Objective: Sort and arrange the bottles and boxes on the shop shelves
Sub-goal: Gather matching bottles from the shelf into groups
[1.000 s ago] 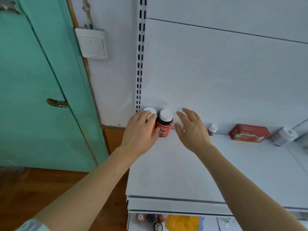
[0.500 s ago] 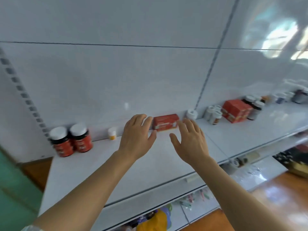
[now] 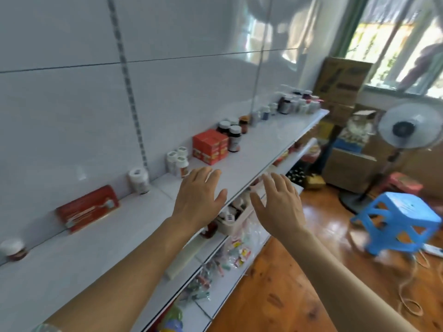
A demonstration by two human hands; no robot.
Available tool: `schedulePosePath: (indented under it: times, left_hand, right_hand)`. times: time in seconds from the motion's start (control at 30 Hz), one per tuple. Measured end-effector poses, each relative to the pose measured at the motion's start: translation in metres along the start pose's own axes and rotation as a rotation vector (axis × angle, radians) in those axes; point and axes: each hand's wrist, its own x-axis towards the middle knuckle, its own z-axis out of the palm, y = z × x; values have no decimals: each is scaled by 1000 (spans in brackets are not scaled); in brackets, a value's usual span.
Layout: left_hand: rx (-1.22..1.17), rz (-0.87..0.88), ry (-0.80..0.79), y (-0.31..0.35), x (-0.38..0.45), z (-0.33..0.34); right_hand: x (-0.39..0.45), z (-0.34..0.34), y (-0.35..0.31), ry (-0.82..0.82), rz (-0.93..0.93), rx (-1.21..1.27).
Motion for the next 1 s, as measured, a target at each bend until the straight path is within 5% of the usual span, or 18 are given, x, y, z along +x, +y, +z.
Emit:
schedulePosePath:
  times: [0.67,1.0]
  left_hand:
    - [-175,209,-68,136,311,180]
    - [-176,211,-64,224,453,281]
  right_hand:
    - [199,19,248,38,266,-97]
    - [316,33,406,52,250,-69]
